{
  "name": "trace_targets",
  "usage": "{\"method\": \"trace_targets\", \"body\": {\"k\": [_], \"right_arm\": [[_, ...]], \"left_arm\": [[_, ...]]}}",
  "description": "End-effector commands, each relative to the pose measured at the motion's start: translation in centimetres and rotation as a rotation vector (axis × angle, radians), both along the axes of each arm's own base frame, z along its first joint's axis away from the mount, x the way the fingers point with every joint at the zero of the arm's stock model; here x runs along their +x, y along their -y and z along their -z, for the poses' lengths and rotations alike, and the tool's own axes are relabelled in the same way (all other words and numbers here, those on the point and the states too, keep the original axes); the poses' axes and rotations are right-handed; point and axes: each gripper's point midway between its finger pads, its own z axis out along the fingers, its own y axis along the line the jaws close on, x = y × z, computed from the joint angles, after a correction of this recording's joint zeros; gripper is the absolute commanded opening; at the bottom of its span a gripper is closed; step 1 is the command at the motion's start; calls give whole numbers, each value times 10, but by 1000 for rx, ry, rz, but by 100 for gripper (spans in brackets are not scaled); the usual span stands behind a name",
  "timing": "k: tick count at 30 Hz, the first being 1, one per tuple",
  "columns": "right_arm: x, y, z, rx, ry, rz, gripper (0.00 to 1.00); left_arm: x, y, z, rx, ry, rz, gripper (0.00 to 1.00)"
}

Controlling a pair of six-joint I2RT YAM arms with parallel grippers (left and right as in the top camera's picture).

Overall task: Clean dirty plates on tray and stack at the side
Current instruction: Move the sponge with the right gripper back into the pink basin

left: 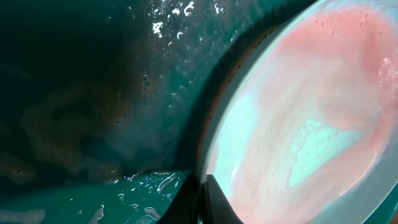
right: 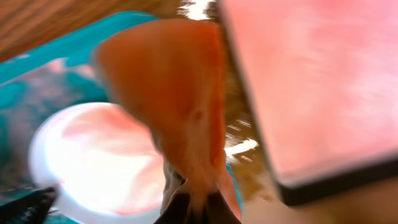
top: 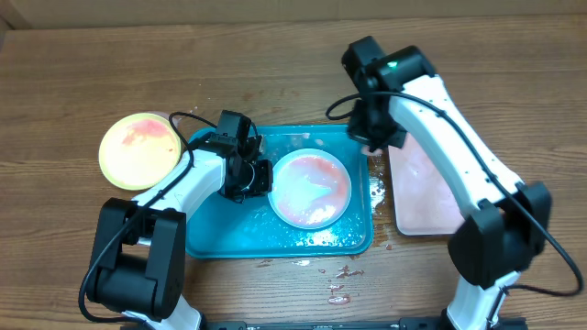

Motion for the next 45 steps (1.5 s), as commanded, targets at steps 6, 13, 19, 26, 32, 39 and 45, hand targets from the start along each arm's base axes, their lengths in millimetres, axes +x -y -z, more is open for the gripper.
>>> {"method": "trace_targets", "body": {"k": [6, 13, 19, 26, 32, 39, 45], "right_arm": [[-17, 77, -9, -188, -58, 191, 4], [-27, 128, 40, -201, -148, 325, 4], [-43, 140, 83, -212, -191, 352, 4], [-52, 137, 111, -187, -201, 355, 45], [-42, 136, 113, -173, -160, 348, 100], [-9, 143, 69, -221, 17, 310, 100], [19, 143, -15, -160, 330, 329, 100]], "left_arm": [[-2, -11, 8, 42, -17, -27, 4], [0, -10, 8, 39, -4, -22, 4], [0, -9, 8, 35, -5, -23, 4], [0, -9, 8, 36, -5, -22, 4], [0, -9, 8, 36, -4, -22, 4], [5, -9, 4, 32, 12, -23, 4], [5, -10, 4, 40, 16, -23, 4]]}}
